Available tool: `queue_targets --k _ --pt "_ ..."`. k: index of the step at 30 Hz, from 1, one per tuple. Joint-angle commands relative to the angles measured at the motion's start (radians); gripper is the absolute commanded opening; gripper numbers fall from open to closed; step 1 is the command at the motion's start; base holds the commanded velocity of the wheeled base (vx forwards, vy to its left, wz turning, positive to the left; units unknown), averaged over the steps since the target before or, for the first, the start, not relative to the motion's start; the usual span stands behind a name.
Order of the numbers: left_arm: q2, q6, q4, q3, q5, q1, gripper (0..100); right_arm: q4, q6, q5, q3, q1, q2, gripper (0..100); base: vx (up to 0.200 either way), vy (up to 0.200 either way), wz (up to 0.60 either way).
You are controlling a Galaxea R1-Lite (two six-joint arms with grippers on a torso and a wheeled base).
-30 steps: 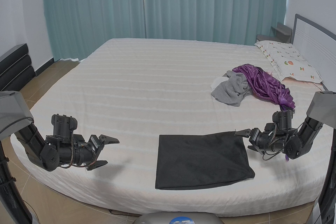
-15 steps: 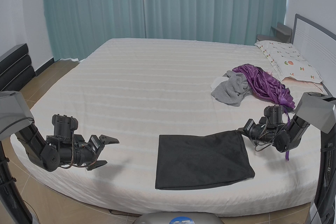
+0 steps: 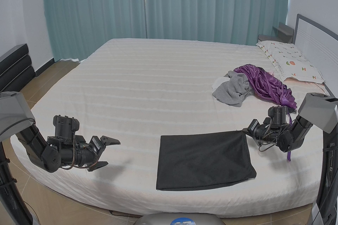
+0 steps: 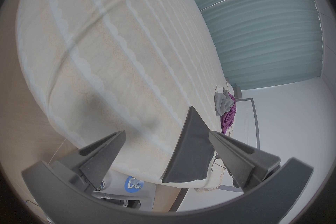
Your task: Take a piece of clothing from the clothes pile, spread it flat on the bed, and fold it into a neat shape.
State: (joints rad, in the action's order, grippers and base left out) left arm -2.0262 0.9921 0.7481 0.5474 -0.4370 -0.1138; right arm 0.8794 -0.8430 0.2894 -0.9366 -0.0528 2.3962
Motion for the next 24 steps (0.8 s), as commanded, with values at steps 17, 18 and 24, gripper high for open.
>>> queue_targets --k 17,18,24 --pt "-0.002 -0.001 0.0 0.0 0.0 0.0 100 0.039 -0.031 0.011 0.208 0.031 -0.178 100 0.0 0.0 0.0" --pt "-0.002 -0.001 0.0 -0.001 0.0 -0.001 100 0.052 -0.045 0.005 0.24 0.031 -0.2 100 0.0 0.0 0.0" --pt "0.006 0.0 0.002 -0.012 0.0 -0.004 100 0.148 -0.123 0.008 0.421 0.045 -0.275 100 0.0 0.0 0.0"
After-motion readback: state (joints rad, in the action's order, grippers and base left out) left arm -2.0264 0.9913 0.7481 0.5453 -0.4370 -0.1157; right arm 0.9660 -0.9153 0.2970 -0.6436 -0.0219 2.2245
